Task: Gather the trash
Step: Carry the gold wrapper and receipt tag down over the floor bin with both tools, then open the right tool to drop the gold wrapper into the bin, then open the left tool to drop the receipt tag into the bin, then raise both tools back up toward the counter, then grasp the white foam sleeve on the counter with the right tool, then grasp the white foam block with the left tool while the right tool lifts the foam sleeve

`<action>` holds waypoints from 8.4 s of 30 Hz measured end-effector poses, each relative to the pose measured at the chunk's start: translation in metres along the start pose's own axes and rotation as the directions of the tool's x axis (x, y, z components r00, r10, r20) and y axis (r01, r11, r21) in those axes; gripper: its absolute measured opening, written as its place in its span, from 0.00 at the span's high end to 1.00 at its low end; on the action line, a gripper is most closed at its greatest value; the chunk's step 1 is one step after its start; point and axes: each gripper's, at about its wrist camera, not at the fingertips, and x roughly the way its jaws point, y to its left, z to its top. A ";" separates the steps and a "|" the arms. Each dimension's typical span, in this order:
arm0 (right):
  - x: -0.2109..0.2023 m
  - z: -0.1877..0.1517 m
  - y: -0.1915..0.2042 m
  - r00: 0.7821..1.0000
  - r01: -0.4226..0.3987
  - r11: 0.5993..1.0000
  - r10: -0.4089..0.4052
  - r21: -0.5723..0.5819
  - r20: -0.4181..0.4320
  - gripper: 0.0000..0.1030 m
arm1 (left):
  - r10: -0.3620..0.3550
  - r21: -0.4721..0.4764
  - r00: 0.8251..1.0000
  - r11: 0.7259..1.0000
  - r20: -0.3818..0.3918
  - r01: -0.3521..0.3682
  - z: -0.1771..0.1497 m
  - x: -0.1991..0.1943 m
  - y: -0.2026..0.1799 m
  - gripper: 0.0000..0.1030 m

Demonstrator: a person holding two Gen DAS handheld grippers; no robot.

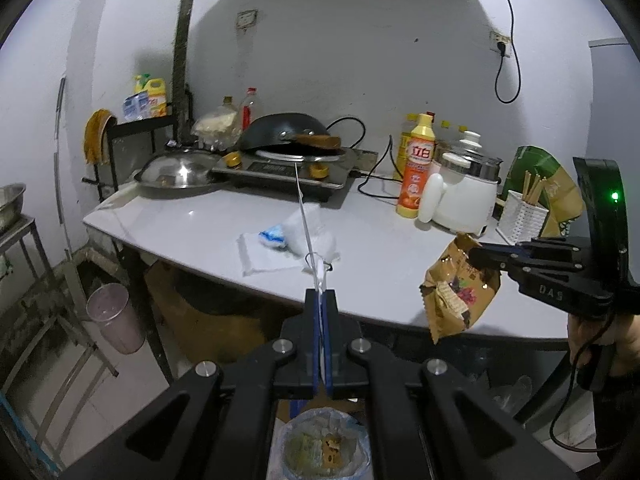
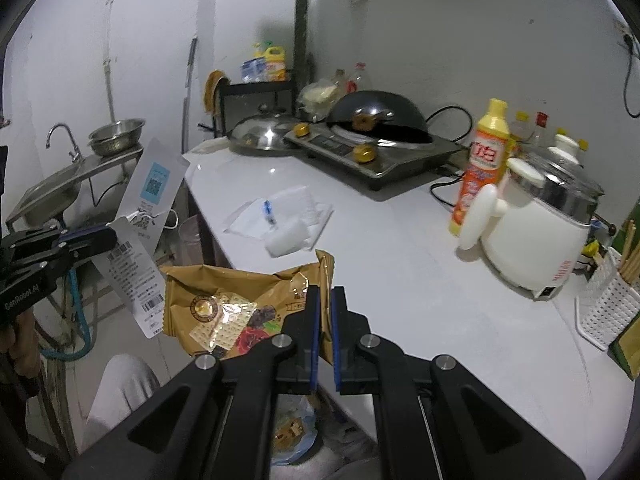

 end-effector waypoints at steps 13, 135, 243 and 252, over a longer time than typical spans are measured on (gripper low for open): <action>0.039 -0.039 0.072 0.992 -0.087 0.992 0.079 -0.087 -0.097 0.96 | 0.017 -0.076 0.996 0.997 -0.084 -0.024 -0.060 0.010 0.036 0.99; 0.182 -0.193 0.049 0.889 -0.041 0.998 0.058 0.049 -0.455 0.77 | -0.038 -0.158 0.891 0.987 -0.453 -0.038 -0.179 0.156 0.020 0.70; 0.212 0.059 0.022 0.981 -0.103 0.992 0.114 0.074 -0.159 0.72 | 0.000 -0.068 0.992 0.998 -0.129 -0.009 0.051 0.167 0.081 0.63; 0.196 0.045 -0.028 0.987 -0.073 0.986 0.093 0.149 -0.130 0.72 | -0.047 -0.021 0.989 0.999 -0.139 0.045 0.080 0.213 0.051 0.44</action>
